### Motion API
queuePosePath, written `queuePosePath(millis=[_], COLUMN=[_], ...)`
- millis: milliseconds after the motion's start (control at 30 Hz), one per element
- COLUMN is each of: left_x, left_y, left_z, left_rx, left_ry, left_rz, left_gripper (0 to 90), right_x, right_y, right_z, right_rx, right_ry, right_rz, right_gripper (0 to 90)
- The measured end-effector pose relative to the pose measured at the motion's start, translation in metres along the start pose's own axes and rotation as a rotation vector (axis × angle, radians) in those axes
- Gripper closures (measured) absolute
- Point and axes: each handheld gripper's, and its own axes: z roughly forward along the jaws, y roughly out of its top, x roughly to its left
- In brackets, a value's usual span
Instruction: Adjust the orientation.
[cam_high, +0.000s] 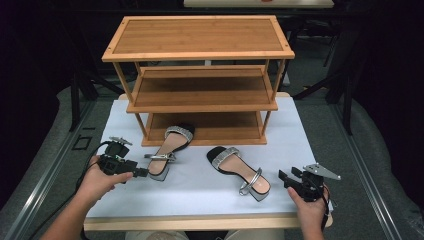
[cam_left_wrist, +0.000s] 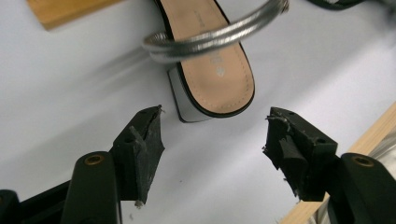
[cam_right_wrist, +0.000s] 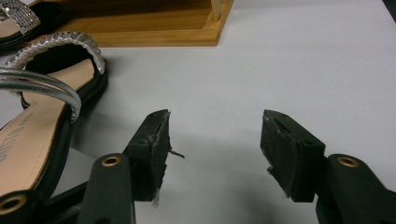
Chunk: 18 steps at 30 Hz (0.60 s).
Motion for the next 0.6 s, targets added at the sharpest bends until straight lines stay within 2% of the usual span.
queuePosePath(millis=[33, 67, 100, 200, 233, 300, 367, 400, 600], left_x=[0.000, 0.000, 0.000, -0.001, -0.001, -0.001, -0.002, -0.002, -0.005], left_y=[0.000, -0.003, -0.003, -0.005, -0.006, -0.006, -0.006, -0.006, -0.008], left_z=[0.000, 0.009, 0.009, 0.023, 0.032, 0.035, 0.042, 0.046, 0.049], left_rx=[0.000, 0.003, 0.003, 0.007, 0.003, 0.003, -0.004, -0.008, -0.015], left_ry=[0.000, -0.007, -0.007, 0.002, 0.001, -0.003, -0.015, -0.008, 0.012], left_rz=[0.000, 0.010, 0.010, 0.033, 0.038, 0.044, 0.064, 0.077, 0.075], left_gripper=[36.0, 36.0, 36.1, 36.4, 37.1, 37.9, 40.3, 42.6, 43.5], right_x=[0.000, 0.000, 0.000, 0.000, 0.000, 0.000, -0.001, -0.001, -0.003], right_y=[0.000, 0.000, 0.000, 0.000, 0.000, 0.000, 0.000, -0.001, -0.002], right_z=[0.000, 0.000, 0.000, 0.001, 0.000, 0.000, 0.000, 0.000, 0.001], right_rx=[-0.001, -0.001, -0.001, 0.002, 0.021, 0.021, 0.013, 0.012, 0.004], right_ry=[0.000, 0.000, 0.000, 0.002, 0.001, 0.000, 0.002, 0.003, 0.023], right_rz=[0.001, 0.002, 0.002, 0.002, 0.000, 0.001, 0.007, 0.008, 0.028], right_gripper=[41.9, 41.9, 41.9, 41.9, 41.9, 41.9, 41.9, 41.9, 41.9])
